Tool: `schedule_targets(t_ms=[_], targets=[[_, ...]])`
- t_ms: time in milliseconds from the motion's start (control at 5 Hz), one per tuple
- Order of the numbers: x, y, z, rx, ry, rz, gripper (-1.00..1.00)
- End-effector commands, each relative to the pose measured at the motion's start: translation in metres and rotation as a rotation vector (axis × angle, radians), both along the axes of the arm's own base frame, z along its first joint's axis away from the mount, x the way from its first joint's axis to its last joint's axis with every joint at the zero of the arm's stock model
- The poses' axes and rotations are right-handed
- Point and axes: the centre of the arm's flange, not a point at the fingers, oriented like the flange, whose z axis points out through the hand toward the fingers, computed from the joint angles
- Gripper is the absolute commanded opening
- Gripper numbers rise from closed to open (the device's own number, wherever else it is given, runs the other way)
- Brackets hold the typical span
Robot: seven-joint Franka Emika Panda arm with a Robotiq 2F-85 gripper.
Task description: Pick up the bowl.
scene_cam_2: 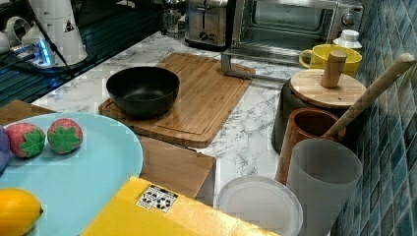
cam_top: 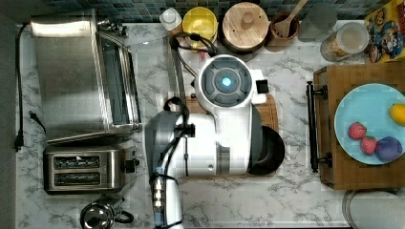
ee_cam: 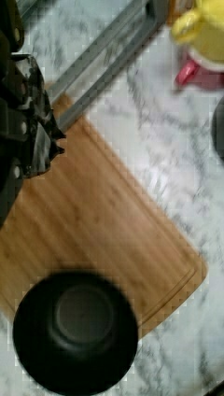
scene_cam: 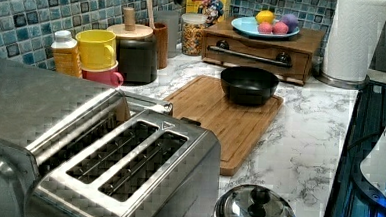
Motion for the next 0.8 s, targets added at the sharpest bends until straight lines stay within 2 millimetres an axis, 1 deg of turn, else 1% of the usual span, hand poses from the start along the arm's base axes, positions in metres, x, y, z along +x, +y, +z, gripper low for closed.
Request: schedule_targets(t_ms=[200,400,600,800], targets=[[-0.059,-0.103,-0.021,-0.049,0.012,-0.161,-1.00],[-0.070,-0.113,-0.039,-0.070,0.059,-0.142,0.00],[-0.083,-0.122,-0.052,-0.094,0.083,-0.114,0.00],[-0.097,-0.142,-0.059,-0.081,0.083,-0.117,0.00]])
